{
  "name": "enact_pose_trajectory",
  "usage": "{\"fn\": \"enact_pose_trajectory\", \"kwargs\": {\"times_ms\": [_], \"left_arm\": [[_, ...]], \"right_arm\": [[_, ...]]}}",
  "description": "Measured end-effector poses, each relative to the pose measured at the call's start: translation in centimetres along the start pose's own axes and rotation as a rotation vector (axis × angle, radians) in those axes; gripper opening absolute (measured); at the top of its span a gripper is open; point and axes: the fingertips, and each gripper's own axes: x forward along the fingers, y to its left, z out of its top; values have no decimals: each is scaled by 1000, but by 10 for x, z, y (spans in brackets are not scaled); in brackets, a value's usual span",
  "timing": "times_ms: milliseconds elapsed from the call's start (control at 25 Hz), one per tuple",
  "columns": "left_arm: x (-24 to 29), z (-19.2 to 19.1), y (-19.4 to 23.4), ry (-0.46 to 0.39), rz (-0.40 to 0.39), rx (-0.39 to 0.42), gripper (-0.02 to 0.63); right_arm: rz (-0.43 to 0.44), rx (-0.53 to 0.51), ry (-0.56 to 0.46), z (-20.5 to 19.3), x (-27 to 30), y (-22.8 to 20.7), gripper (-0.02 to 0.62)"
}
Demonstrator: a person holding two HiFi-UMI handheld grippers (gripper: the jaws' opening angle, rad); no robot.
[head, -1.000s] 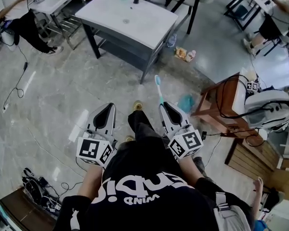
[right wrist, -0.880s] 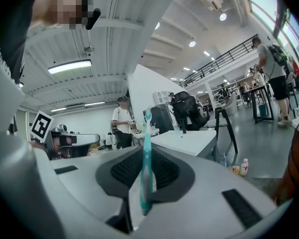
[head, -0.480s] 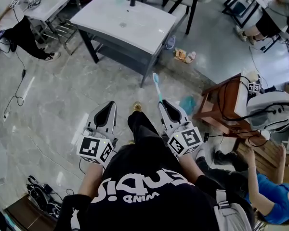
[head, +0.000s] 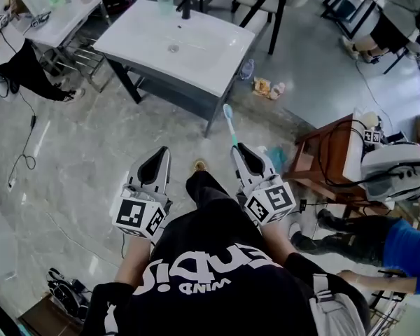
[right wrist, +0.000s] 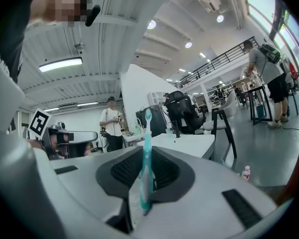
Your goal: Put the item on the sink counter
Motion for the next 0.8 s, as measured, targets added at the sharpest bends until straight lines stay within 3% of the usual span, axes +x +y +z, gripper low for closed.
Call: {"fn": "enact_pose_trajectory", "kwargs": {"times_ms": [800], "left_arm": [[153, 46, 54, 7, 5, 15, 20]], "right_arm": [[3, 16, -16, 56, 116, -111, 67]]}}
